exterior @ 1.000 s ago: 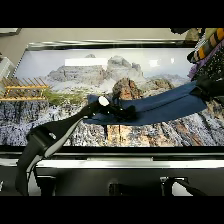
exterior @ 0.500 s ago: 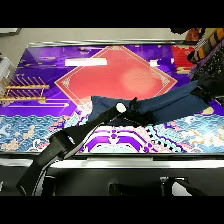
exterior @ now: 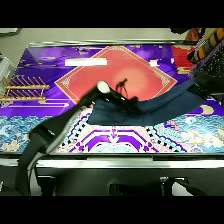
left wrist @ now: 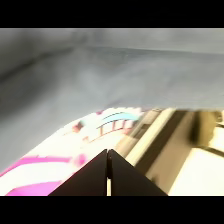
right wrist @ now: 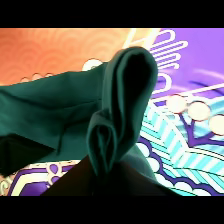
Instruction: Fold the clothes and pants, and hang the long-sleeved shirts on hangers.
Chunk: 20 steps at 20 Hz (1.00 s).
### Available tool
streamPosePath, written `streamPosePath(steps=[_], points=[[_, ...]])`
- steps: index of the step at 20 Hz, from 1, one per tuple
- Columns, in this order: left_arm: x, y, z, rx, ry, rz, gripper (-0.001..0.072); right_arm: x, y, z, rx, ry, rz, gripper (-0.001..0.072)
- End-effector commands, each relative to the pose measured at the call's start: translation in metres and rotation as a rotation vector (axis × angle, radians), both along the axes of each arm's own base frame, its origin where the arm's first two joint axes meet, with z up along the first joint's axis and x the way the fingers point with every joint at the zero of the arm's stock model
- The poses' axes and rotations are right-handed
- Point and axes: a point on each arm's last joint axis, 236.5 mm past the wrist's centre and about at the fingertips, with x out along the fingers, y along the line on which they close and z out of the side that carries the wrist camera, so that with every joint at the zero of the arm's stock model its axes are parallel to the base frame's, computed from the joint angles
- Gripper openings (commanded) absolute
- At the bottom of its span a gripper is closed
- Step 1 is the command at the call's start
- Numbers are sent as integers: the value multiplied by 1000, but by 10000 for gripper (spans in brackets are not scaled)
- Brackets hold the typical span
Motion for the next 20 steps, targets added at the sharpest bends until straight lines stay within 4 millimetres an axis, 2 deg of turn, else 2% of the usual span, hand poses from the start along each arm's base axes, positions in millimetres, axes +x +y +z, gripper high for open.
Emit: streamPosePath(steps=[1,4,7,11,15,17,20], points=[[30,111,41,206,-123,1,10,13,48,7,55,-45,79,28],[48,207,96,304,-198,104,11,25,107,11,94,-73,121,27],[44,286,143,361,-230,210,12,35,174,-2,135,-76,189,27],[37,358,184,380,-271,344,12,43,259,-32,188,-64,245,27],[36,399,198,393,-283,442,12,41,321,-72,220,-17,272,27],[38,408,198,398,-290,448,12,44,340,-89,230,-8,265,27],[38,410,197,401,-295,443,12,46,362,-108,260,4,254,27]])
